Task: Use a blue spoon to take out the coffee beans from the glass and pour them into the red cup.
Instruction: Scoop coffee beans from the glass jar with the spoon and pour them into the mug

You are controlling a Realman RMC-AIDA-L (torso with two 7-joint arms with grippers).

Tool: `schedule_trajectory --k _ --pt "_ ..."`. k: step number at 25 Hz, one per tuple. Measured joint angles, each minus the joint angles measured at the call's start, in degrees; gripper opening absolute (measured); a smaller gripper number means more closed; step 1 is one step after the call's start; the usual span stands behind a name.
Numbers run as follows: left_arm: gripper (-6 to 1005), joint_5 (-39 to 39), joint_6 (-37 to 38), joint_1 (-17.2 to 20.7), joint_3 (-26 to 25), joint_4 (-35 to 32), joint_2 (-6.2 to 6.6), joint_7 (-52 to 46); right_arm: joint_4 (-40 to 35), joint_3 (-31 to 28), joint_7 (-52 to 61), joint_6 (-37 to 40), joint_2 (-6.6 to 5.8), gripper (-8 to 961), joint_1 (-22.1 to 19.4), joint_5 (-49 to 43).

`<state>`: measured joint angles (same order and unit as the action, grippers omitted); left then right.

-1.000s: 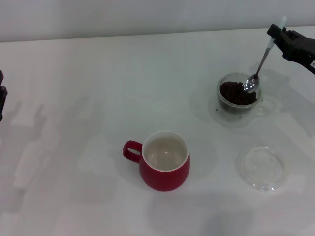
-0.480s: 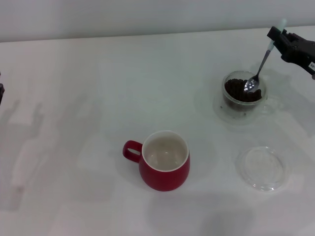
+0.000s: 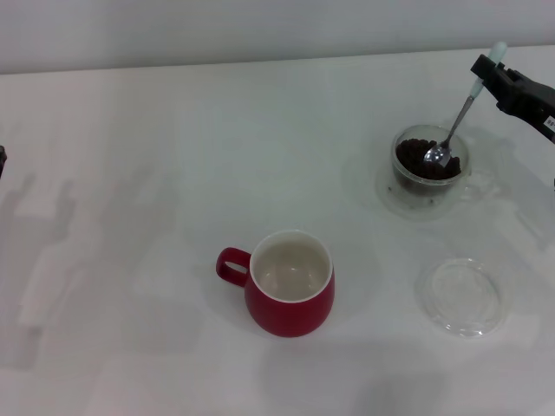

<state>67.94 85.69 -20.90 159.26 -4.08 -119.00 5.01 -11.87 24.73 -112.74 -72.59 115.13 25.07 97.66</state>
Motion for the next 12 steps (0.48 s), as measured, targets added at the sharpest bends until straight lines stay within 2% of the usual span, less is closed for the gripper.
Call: schedule_trajectory --k 12 --pt "560 0.0 0.0 -0.1 0.0 0.1 0.0 0.0 0.0 0.0 8.8 3.4 -0.09 146 -0.4 0.0"
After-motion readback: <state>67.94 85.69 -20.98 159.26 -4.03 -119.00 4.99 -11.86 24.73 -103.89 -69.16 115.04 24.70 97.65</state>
